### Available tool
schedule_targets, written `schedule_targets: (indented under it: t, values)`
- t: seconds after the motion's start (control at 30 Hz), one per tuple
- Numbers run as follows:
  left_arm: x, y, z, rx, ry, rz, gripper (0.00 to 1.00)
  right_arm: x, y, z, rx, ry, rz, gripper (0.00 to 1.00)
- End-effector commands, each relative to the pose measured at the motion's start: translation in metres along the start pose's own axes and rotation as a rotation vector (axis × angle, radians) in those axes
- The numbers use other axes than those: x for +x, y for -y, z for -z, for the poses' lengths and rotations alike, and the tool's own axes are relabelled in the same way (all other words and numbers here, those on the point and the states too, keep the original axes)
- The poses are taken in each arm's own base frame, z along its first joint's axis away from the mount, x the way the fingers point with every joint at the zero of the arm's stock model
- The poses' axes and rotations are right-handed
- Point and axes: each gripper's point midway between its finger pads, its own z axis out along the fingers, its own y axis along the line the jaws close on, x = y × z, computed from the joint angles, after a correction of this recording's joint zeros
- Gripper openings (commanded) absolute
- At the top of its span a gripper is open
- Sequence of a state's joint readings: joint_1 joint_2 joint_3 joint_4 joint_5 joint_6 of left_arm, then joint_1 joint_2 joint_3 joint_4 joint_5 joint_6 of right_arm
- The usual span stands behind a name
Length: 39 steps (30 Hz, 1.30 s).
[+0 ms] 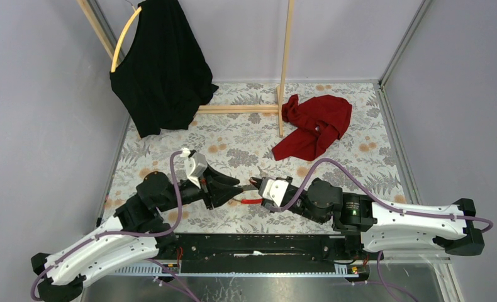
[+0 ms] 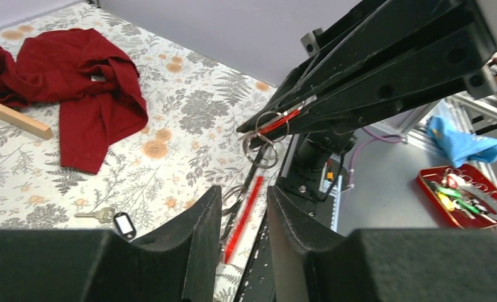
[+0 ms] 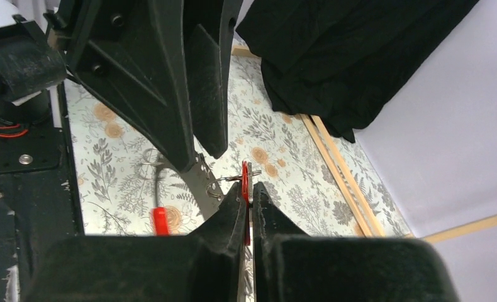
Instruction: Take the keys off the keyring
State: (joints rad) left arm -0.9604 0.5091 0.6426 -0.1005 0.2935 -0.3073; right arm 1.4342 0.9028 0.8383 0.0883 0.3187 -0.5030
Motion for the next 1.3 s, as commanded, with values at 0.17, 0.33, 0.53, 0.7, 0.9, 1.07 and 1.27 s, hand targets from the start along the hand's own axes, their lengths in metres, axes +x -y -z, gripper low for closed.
schedule_targets:
  t: [0.17,0.33,0.53,0.7,0.9,1.07,1.27]
  values:
    - [-0.007,-0.008,-0.015,-0.007,0.087,-0.176,0.36,-0.013,0.027,-0.002,0.123,-0.002,0.023,0.00]
    - [-0.002,-0.005,-0.023,0.008,0.075,-0.242,0.36,-0.012,0.030,-0.002,0.141,-0.003,0.029,0.00]
    - [0.001,-0.006,-0.029,-0.009,0.064,-0.281,0.36,-0.007,0.031,-0.007,0.157,-0.030,0.049,0.00]
    - [-0.005,-0.015,-0.028,-0.073,0.080,-0.302,0.36,-0.007,0.031,-0.009,0.159,-0.030,0.053,0.00]
    - [-0.010,-0.018,-0.028,-0.097,0.086,-0.325,0.33,-0.006,0.030,-0.012,0.163,-0.039,0.052,0.00]
    - [-0.012,-0.017,-0.031,-0.093,0.088,-0.322,0.33,-0.004,0.029,-0.014,0.159,-0.053,0.047,0.00]
    - [-0.017,-0.016,-0.032,-0.095,0.100,-0.326,0.33,-0.003,0.026,-0.015,0.146,-0.062,0.044,0.00]
